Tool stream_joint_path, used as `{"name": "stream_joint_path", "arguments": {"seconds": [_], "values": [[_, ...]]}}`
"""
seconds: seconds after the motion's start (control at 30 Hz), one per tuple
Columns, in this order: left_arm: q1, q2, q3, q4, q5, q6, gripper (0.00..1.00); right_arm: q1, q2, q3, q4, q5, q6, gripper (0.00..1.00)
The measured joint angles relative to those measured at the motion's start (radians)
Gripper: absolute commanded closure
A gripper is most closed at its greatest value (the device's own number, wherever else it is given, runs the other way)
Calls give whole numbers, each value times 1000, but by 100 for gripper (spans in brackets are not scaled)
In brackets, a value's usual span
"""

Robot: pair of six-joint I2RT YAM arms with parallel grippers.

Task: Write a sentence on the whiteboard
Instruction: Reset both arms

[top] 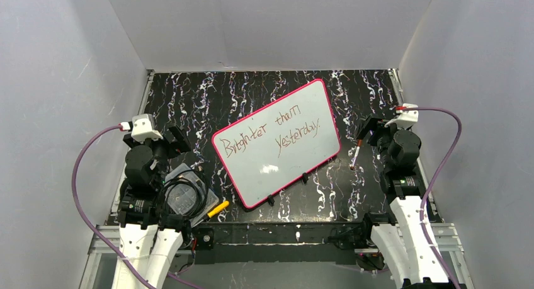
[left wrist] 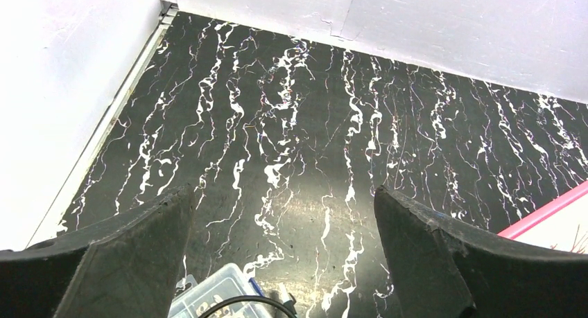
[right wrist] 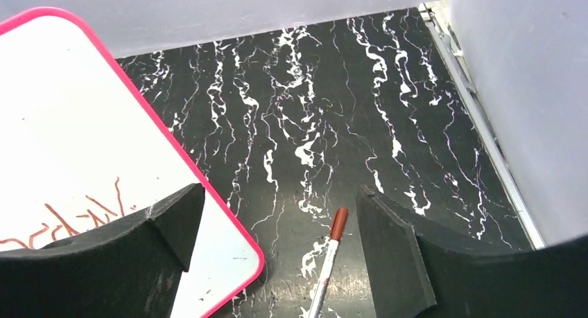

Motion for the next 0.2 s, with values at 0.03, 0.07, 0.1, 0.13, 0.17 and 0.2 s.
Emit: {"name": "stream_joint_path", "arguments": {"seconds": [0.03, 0.07, 0.1, 0.13, 0.17, 0.2], "values": [[0, 0, 0, 2, 0, 2, 2, 0, -14, -7, 8, -3, -2, 11], [0, 0, 0, 3, 1, 2, 2, 0, -24, -11, 12, -9, -5, 11], [0, 0, 0, 4, 0, 3, 2, 0, -29, -13, 15, -15, -8, 11], [0, 0, -1, 5, 1, 5, 2, 0, -29, -13, 18, -19, -11, 10], [0, 0, -1, 6, 1, 6, 2, 0, -29, -13, 21, -22, -13, 9], [0, 0, -3, 8, 1, 7, 2, 0, -27, -13, 22, -24, -15, 9]]}}
